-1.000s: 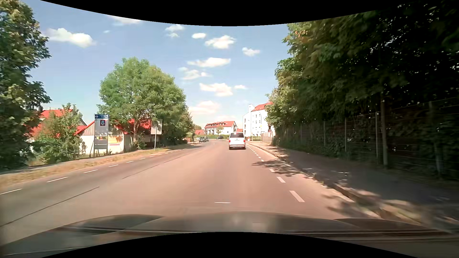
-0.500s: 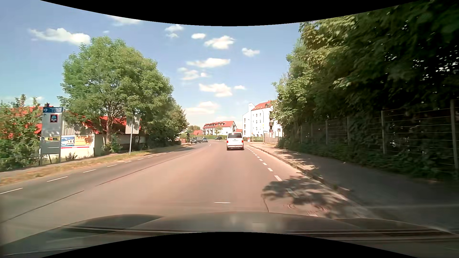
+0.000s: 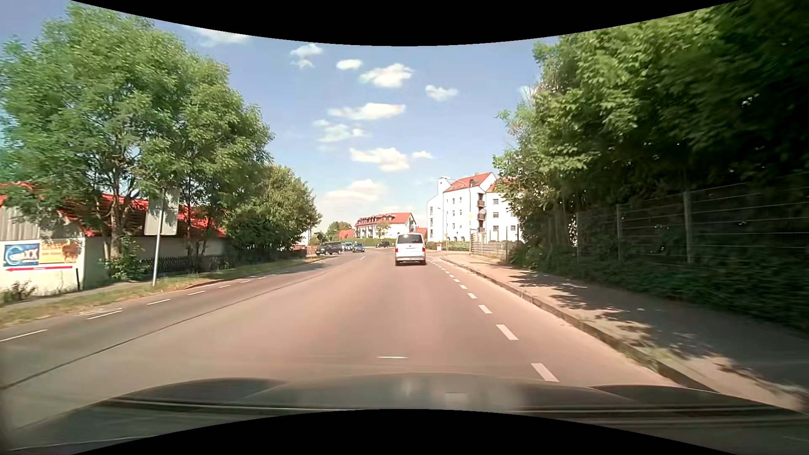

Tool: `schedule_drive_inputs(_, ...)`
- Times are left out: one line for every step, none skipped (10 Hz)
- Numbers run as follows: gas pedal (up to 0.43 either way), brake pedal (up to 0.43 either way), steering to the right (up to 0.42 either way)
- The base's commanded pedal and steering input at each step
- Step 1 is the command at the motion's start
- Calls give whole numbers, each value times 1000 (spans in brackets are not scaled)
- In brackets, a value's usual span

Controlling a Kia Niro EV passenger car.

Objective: Follow the waypoints while adhering to traffic rules and regulations

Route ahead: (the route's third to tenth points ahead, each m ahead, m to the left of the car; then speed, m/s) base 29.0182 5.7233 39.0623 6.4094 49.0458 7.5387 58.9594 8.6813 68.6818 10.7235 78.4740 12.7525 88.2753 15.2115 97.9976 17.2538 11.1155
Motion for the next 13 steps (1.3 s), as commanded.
schedule_drive_inputs(0,6,-7)
schedule_drive_inputs(0,6,-10)
schedule_drive_inputs(0,6,-10)
schedule_drive_inputs(0,6,-10)
schedule_drive_inputs(0,6,-10)
schedule_drive_inputs(0,6,-10)
schedule_drive_inputs(0,6,-10)
schedule_drive_inputs(0,6,-11)
schedule_drive_inputs(0,6,-12)
schedule_drive_inputs(0,6,-12)
schedule_drive_inputs(0,6,-12)
schedule_drive_inputs(0,6,-13)
schedule_drive_inputs(0,6,-14)
